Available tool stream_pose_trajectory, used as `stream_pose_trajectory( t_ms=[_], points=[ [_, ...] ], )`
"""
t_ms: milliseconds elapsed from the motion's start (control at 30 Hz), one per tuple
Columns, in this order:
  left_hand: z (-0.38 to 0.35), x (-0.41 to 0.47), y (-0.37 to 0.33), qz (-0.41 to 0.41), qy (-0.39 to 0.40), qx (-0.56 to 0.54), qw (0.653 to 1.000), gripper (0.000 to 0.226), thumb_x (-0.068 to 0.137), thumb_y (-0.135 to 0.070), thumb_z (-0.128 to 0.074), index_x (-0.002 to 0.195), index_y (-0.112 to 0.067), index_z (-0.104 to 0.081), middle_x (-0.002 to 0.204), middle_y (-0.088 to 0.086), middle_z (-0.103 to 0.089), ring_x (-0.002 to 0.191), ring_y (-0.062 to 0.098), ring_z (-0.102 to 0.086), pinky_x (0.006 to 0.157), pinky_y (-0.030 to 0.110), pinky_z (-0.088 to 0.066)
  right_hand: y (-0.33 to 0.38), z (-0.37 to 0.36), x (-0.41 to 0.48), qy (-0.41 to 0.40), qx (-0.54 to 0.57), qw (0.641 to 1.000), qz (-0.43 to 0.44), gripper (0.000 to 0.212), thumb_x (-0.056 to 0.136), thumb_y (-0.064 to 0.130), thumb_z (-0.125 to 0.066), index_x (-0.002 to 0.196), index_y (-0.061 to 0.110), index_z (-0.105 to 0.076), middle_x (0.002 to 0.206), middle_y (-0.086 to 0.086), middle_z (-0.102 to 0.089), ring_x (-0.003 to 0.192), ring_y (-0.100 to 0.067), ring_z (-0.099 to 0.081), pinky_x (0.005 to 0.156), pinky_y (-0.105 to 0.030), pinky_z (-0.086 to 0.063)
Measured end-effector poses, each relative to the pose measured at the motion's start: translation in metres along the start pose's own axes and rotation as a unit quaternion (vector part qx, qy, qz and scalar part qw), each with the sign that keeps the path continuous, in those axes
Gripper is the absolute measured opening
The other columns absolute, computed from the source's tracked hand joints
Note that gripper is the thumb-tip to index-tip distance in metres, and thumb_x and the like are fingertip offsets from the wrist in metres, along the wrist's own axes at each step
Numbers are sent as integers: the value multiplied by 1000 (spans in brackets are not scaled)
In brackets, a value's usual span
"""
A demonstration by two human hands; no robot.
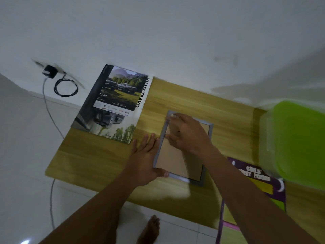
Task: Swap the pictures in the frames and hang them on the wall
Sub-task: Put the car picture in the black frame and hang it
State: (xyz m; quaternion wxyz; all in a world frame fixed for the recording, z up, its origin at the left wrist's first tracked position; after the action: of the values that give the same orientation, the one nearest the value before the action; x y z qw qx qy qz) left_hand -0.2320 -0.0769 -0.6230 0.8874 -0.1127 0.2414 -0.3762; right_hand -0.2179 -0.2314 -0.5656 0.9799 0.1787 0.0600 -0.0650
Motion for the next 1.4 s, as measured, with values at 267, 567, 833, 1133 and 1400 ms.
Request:
stream_pose_trajectory(
  t_ms=[267, 567, 833, 1133, 1400],
  points=[
    [1, -3, -4, -20, 28, 1, 999, 124, 63, -92, -36, 149, -26, 23, 156, -3, 28, 142, 20, 29, 116, 54, 12, -22, -21, -76, 2, 27, 964, -266, 63, 87, 50, -65, 131, 6, -52, 133, -9, -48, 121, -28, -48, 95, -41, -48],
    [1, -1, 0, -41, 67, 15, 997, 124, 56, -93, -35, 140, -29, 32, 154, -4, 31, 142, 21, 29, 114, 51, 13, -21, -9, -77, -74, 115, 946, -294, 46, 88, 34, -67, 121, 6, -52, 126, -9, -50, 119, -26, -49, 99, -37, -46],
    [-1, 3, 4, -49, 58, 17, 997, 134, 42, -101, -21, 141, -26, 28, 153, -4, 29, 140, 20, 28, 115, 52, 9, -26, -9, -82, -79, 189, 923, -324, 47, 90, 32, -67, 127, 10, -49, 129, -7, -51, 116, -25, -54, 94, -38, -49],
    [0, 3, 4, -40, 57, 58, 996, 130, 46, -98, -24, 144, -27, 25, 152, -4, 28, 142, 19, 25, 117, 51, 4, -23, -8, -88, -125, 210, 918, -313, 46, 89, 30, -65, 127, 12, -47, 130, -6, -50, 116, -25, -53, 93, -45, -52],
    [0, 3, 4, -41, 55, 81, 994, 132, 48, -97, -27, 147, -25, 22, 156, 0, 23, 146, 23, 19, 118, 54, -3, -40, 46, -86, -171, 239, 898, -326, 50, 83, 31, -74, 125, 14, -53, 114, -2, -59, 101, -22, -58, 86, -37, -52]
  ],
)
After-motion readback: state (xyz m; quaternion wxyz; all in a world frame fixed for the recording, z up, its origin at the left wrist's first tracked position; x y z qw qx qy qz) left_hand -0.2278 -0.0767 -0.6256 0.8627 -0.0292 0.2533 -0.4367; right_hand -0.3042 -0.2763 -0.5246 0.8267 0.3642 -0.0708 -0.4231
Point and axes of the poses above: each hand's wrist, its own x-axis towards the middle knuckle, its own z-axis out of the back of the hand, y = z × x, the point moved 9 cm from there along x, towards the middle knuckle
